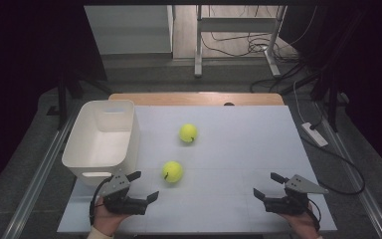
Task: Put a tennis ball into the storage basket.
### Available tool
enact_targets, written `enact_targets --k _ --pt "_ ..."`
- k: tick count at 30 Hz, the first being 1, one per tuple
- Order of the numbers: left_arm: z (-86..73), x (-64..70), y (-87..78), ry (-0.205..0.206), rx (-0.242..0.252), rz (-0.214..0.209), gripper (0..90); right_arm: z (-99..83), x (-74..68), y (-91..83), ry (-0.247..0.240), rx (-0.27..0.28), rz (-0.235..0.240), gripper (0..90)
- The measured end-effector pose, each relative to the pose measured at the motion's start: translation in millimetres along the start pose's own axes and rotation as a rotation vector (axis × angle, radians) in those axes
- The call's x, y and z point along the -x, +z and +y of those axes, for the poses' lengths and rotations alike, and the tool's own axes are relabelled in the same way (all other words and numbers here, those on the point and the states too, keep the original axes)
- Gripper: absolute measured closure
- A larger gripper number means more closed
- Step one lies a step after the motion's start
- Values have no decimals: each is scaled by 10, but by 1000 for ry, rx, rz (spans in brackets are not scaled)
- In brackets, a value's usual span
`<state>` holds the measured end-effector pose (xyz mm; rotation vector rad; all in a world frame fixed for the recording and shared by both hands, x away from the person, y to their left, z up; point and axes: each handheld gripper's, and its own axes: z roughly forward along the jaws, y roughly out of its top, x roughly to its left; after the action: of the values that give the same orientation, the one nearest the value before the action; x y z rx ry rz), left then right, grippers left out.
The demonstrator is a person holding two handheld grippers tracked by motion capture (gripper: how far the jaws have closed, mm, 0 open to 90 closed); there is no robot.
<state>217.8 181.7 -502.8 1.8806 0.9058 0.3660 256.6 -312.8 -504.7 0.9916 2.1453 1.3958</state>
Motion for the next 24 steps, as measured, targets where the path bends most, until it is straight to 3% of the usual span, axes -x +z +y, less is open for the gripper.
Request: enact_targets --k 12,24 --pt "92 46 -24 7 -12 -1 68 -1 -40 24 -18 -10 10 116" --pt "199 85 1 19 -17 -9 69 -2 -20 19 -2 -13 0 121"
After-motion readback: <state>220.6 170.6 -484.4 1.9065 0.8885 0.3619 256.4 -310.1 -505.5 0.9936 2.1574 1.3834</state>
